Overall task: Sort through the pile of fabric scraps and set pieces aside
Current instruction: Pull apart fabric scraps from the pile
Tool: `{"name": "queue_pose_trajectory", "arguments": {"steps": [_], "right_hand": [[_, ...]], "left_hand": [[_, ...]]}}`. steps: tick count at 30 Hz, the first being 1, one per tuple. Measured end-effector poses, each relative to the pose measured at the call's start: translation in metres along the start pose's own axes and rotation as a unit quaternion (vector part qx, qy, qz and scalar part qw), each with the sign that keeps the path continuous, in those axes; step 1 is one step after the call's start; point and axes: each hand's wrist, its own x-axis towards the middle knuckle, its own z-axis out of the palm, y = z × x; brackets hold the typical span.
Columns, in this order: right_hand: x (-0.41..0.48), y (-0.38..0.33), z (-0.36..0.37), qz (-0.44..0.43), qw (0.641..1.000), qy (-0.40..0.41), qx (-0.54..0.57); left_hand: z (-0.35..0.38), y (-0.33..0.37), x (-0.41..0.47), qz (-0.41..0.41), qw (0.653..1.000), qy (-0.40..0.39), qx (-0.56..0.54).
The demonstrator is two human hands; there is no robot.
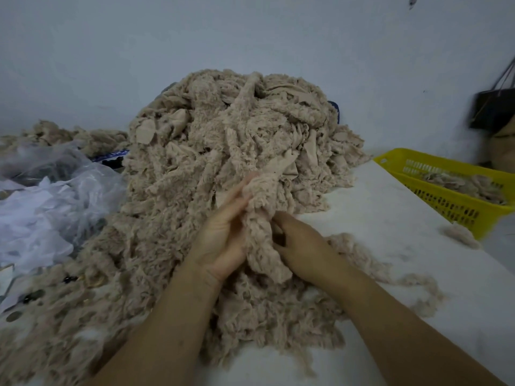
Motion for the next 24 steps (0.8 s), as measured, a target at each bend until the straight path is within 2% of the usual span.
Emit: {"name": "queue_pose_trajectory", "arguments": {"steps": [2, 4, 8, 11, 13, 15, 18, 20, 22, 24], "right_hand": [[0.0, -0.001, 0.003, 0.023, 0.999, -0.035, -0.012], [0.0, 0.001, 0.003, 0.037, 0.998, -0.018, -0.057], [-0.001, 0.018, -0.022, 0.142, 0.978, 0.119, -0.097], [-0.005, 0.037, -0.039, 0.2, 0.956, 0.199, -0.074], [-0.005, 0.038, -0.037, 0.189, 0.957, 0.205, -0.075], [-0.004, 0.032, -0.03, 0.175, 0.963, 0.186, -0.081], [-0.002, 0.028, -0.023, 0.161, 0.964, 0.143, -0.154], [-0.002, 0.023, -0.022, 0.134, 0.959, 0.151, -0.2], [-0.001, 0.012, -0.02, 0.058, 0.973, 0.165, -0.149], [-0.003, 0.005, -0.015, -0.011, 0.991, 0.102, -0.09]], "left_hand": [[0.004, -0.002, -0.002, -0.017, 0.999, -0.024, 0.031], [0.001, 0.001, -0.002, -0.011, 0.999, -0.031, 0.03], [-0.016, 0.028, -0.003, 0.081, 0.996, 0.019, -0.029], [-0.028, 0.046, 0.001, 0.113, 0.978, 0.076, -0.157], [-0.03, 0.047, 0.004, 0.137, 0.959, 0.121, -0.216], [-0.029, 0.045, 0.005, 0.155, 0.949, 0.156, -0.225], [-0.022, 0.042, 0.004, 0.151, 0.948, 0.171, -0.222], [-0.017, 0.037, 0.003, 0.139, 0.947, 0.167, -0.237], [-0.014, 0.033, 0.002, 0.115, 0.952, 0.16, -0.233], [-0.014, 0.03, 0.003, 0.103, 0.956, 0.148, -0.232]]}}
